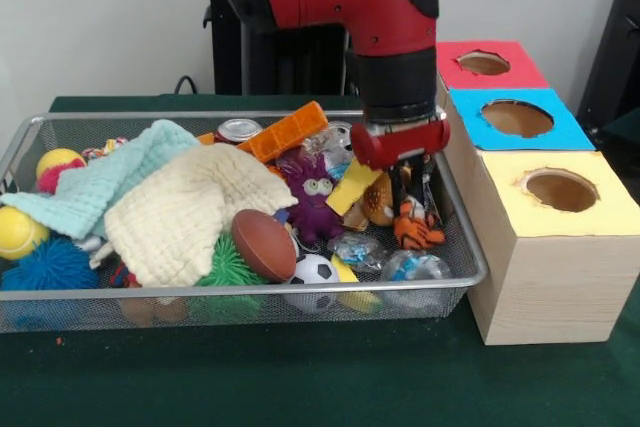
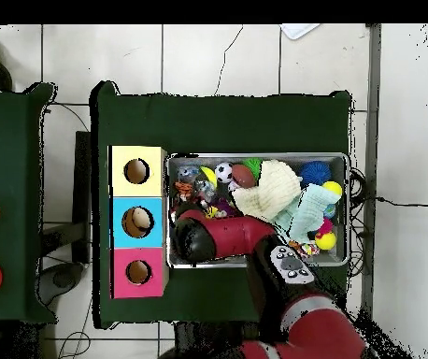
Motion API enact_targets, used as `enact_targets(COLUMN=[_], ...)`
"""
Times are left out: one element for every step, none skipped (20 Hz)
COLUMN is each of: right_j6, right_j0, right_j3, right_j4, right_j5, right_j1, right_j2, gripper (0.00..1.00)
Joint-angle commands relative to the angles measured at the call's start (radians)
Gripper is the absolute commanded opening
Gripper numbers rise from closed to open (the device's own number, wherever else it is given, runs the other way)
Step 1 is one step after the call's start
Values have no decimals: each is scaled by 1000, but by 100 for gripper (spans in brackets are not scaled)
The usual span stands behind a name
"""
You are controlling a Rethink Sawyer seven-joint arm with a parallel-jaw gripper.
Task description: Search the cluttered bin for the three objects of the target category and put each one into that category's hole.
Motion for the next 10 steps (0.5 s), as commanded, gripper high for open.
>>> enact_targets(right_j6=[42, 44, 55, 66, 81, 97, 115, 130, 144, 158], right_j0=[87, 93, 93, 93, 81, 71, 59, 50, 50, 49], right_j3=[20, 11, 11, 11, 25, 45, 67, 96, 129, 163], right_j4=[116, 111, 108, 105, 114, 126, 151, 173, 199, 225], right_j5=[646, 672, 676, 679, 663, 649, 647, 627, 609, 592], right_j1=[-326, -338, -342, -346, -347, -346, -350, -349, -347, -345], right_j2=[-89, -93, -88, -84, -67, -52, -35, -14, -1, 13], gripper=[0, 0, 0, 0, 0, 0, 0, 0, 0, 0])
